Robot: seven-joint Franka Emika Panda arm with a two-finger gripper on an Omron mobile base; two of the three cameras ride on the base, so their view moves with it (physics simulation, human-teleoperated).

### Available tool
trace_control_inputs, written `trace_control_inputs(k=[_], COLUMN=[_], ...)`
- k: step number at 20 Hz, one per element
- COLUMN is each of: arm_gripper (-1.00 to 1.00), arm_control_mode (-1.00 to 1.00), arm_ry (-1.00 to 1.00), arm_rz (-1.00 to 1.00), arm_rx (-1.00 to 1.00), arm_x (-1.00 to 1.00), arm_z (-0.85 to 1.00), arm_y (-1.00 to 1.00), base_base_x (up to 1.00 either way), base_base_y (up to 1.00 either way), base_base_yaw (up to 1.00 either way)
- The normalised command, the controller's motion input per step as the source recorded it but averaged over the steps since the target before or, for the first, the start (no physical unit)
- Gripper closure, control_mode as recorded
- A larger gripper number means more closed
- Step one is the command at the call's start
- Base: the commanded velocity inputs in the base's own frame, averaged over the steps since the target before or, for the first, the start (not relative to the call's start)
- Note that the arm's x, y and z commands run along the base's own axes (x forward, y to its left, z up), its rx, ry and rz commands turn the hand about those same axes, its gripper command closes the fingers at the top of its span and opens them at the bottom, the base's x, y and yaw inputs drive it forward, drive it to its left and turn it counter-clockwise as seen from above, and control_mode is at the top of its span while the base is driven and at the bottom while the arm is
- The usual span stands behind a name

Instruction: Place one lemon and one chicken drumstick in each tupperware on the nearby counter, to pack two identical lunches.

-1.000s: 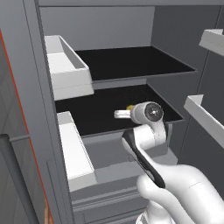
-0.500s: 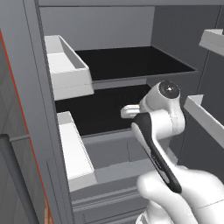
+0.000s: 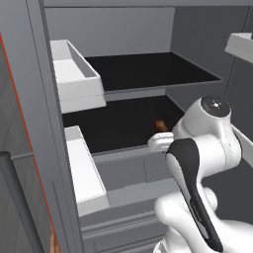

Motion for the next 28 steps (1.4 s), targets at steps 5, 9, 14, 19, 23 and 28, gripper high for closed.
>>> trace_control_inputs(k=[5,9,14,19,23,28], arm_gripper=[1.0,1.0,1.0,1.0,1.0,1.0], arm_control_mode=[1.0,1.0,1.0,1.0,1.0,1.0], arm_ry=[0.0,0.0,0.0,0.0,0.0,0.0], arm_rz=[0.0,0.0,0.0,0.0,0.0,0.0], arm_rx=[0.0,0.0,0.0,0.0,0.0,0.0], arm_x=[0.0,0.0,0.0,0.0,0.0,0.0], arm_z=[0.0,0.0,0.0,0.0,0.0,0.0], arm_y=[0.0,0.0,0.0,0.0,0.0,0.0], base_base_x=[-1.0,-1.0,-1.0,-0.99,-0.68,-0.32], base_base_y=[-0.01,-0.11,-0.33,-0.9,-1.0,-1.0], base_base_yaw=[0.0,0.0,0.0,-0.04,-0.16,-0.23])
